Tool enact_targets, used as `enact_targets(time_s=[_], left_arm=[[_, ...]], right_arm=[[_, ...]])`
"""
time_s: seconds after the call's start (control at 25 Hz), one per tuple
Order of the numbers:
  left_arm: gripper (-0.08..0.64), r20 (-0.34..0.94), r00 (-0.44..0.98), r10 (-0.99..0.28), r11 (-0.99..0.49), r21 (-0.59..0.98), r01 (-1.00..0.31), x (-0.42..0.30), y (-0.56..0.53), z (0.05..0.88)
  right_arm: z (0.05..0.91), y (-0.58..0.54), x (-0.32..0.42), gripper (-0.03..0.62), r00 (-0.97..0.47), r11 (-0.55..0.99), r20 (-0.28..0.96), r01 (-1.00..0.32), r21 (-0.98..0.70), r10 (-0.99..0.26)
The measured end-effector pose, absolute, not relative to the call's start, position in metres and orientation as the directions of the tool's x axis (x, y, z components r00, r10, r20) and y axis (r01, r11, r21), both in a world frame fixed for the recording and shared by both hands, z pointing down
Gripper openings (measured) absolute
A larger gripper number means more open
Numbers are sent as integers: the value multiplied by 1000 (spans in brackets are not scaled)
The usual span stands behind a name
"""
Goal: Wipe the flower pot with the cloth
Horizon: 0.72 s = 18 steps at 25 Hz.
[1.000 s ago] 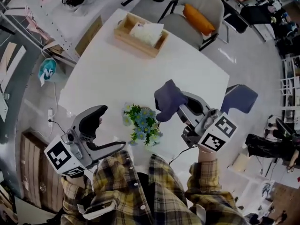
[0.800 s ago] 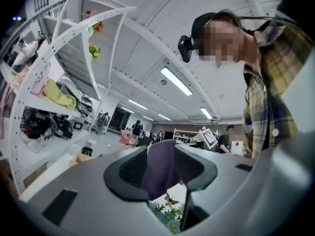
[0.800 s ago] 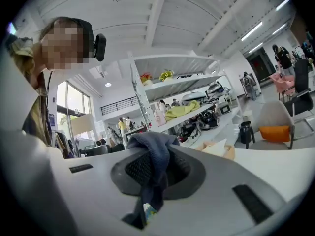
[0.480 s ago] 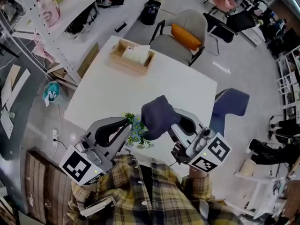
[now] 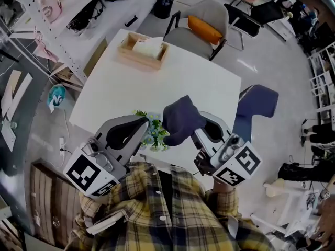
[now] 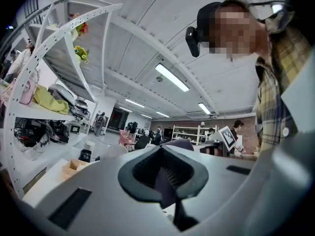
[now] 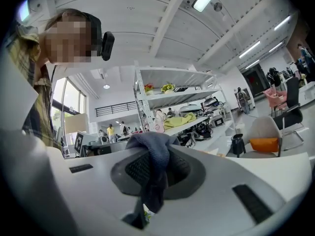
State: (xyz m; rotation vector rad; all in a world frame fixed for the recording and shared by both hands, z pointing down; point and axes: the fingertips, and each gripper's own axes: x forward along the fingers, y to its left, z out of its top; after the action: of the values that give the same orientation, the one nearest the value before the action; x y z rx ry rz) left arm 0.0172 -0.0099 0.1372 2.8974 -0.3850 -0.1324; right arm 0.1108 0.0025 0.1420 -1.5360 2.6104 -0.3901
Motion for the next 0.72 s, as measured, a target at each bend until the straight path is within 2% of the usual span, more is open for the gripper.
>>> enact_targets(time_s=[0.72], left_arm=[[9, -15, 967, -256, -936, 252, -244, 32, -5, 155]], right_arm=[[158, 7, 120, 23, -480, 444, 86, -854, -271, -873]])
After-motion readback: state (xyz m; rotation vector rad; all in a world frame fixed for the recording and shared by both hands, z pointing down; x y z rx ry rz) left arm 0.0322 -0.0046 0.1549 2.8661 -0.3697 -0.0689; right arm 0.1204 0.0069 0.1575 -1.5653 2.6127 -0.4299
